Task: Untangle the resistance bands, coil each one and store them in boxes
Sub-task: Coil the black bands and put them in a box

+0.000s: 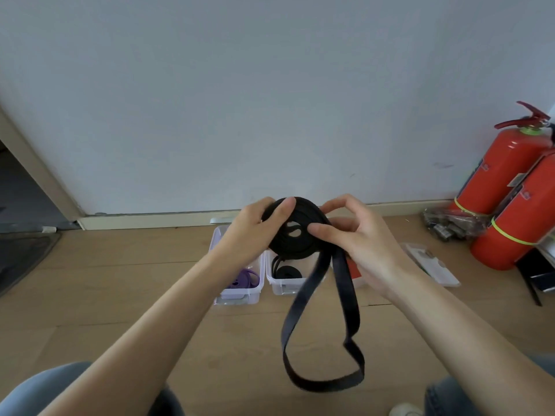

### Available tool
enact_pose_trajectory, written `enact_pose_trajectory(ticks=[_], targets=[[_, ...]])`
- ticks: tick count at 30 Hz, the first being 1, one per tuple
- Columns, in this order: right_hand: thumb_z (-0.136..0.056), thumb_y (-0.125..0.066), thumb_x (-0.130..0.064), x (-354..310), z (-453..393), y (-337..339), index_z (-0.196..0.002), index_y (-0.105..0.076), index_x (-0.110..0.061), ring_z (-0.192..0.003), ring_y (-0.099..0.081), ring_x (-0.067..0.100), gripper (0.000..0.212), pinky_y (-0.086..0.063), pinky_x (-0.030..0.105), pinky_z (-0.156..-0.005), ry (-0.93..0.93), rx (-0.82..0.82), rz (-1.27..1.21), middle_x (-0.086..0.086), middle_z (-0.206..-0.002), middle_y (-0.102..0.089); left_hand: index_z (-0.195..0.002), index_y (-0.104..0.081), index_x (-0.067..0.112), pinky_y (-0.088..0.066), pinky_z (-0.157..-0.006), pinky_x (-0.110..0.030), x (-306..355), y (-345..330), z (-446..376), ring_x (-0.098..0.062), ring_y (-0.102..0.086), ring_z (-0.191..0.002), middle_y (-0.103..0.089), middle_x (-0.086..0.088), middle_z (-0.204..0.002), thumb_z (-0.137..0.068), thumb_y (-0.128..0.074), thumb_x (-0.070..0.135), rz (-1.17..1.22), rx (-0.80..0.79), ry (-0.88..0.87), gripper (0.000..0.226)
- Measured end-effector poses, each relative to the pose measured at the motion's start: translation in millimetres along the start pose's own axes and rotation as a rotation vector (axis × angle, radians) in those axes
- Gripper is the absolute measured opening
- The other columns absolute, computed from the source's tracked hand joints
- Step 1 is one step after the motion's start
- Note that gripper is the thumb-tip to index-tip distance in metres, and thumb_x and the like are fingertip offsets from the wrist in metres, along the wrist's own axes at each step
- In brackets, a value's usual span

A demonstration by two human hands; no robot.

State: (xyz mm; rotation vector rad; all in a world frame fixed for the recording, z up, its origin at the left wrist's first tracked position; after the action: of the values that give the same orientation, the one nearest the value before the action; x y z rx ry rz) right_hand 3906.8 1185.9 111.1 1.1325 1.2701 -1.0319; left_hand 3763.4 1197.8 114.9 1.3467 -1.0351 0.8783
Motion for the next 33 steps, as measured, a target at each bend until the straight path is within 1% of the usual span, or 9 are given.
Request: enact_pose_trajectory(ticks=[2,5,11,15,19,24,28,30,33], targets=[[-0.076,-0.074,-0.010,-5,-2,2,-0.092,-0.058,-0.012,-0.071,-0.071,0.020,0.022,-0.053,0.023,-0.062,0.041,-0.042,0.155,0.007,-0.080,-0.074,-0.092,-0.063,0.019,-0.051,-0.072,-0.020,1,-9,1,-0.004,-0.061,-0.078,-0.065,0.007,-0.083,-0.090,-0.053,0.037,-0.095,-0.157,-0.025,0.021],[-0.074,-0.075,-0.016,-5,0,-3,-0.090,-0.065,-0.017,-0.078,-0.071,0.017,0.020,-0.056,0.024,-0.073,0.063,-0.080,0.175,0.002,-0.082,-0.074,-0.080,-0.060,0.015,-0.040,-0.054,-0.008,1,-16,4,0.004,-0.051,-0.056,-0.056,0.010,-0.065,-0.090,-0.054,0.037,-0.173,-0.172,-0.060,0.025],[-0.072,-0.071,-0.025,-1,4,-9,-0.109,-0.066,-0.023,-0.082,-0.071,0.018,0.037,-0.055,0.022,-0.074,0.054,-0.072,-0.035,0.006,-0.087,-0.073,-0.081,-0.058,0.013,-0.043,-0.051,-0.011,-6,11,0,0.001,-0.056,-0.056,-0.059,0.005,-0.067,-0.090,-0.055,0.035,0.217,0.147,0.020,0.023],[-0.085,-0.065,-0.019,15,1,-14,-0.105,-0.053,-0.009,-0.062,-0.063,0.015,0.026,-0.053,0.028,-0.062,-0.040,0.010,-0.175,0.000,-0.071,-0.068,-0.081,-0.057,0.018,-0.040,-0.050,-0.005,-6,27,4,0.005,-0.054,-0.056,-0.058,0.007,-0.071,-0.092,-0.051,0.040,0.223,0.374,0.004,0.025],[-0.088,-0.061,-0.025,10,2,-24,-0.103,-0.048,-0.014,-0.070,-0.068,0.017,0.022,-0.057,0.031,-0.068,0.051,0.039,-0.099,0.001,-0.083,-0.070,-0.085,-0.055,0.015,-0.044,-0.056,-0.012,-10,26,9,-0.004,-0.054,-0.068,-0.058,0.005,-0.077,-0.092,-0.048,0.043,0.275,0.468,0.020,0.029],[-0.087,-0.063,-0.016,-5,-2,-9,-0.102,-0.053,-0.015,-0.060,-0.060,0.012,0.018,-0.051,0.030,-0.062,0.135,0.078,0.154,0.002,-0.081,-0.064,-0.095,-0.061,0.017,-0.048,-0.076,-0.025,-9,19,2,-0.011,-0.060,-0.083,-0.065,0.002,-0.088,-0.093,-0.049,0.035,0.191,0.227,0.032,0.022],[-0.082,-0.068,-0.009,-20,-1,-18,-0.109,-0.059,-0.020,-0.095,-0.062,0.005,0.030,-0.050,0.027,-0.084,0.240,-0.084,0.407,-0.006,-0.100,-0.067,-0.095,-0.065,0.030,-0.052,-0.072,-0.015,11,5,1,-0.002,-0.064,-0.081,-0.070,0.006,-0.091,-0.085,-0.062,0.033,-0.002,-0.064,-0.122,0.011],[-0.080,-0.070,-0.011,-16,2,-24,-0.107,-0.057,-0.020,-0.095,-0.063,0.007,0.031,-0.050,0.029,-0.086,0.242,-0.092,0.456,-0.005,-0.100,-0.068,-0.089,-0.066,0.033,-0.050,-0.073,-0.019,14,-3,3,-0.004,-0.064,-0.080,-0.070,0.008,-0.085,-0.083,-0.064,0.034,-0.181,-0.081,-0.178,0.006],[-0.079,-0.072,-0.017,-9,2,-19,-0.102,-0.052,-0.017,-0.079,-0.066,0.014,0.030,-0.052,0.034,-0.077,0.166,-0.075,0.369,-0.004,-0.087,-0.069,-0.078,-0.067,0.034,-0.049,-0.070,-0.017,15,5,0,-0.004,-0.064,-0.073,-0.070,0.011,-0.075,-0.082,-0.066,0.032,-0.100,-0.007,-0.184,0.005]])
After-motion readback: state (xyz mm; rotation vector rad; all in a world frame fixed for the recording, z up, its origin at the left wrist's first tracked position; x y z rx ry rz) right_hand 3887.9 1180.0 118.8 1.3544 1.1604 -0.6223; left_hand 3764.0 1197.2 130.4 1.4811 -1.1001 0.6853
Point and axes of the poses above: each hand's wrist, its own z-axis away from the middle knuckle, its own y-axis out of the back of the hand, x = y × z, the point moved 10 cm from there along -z, towards the middle knuckle
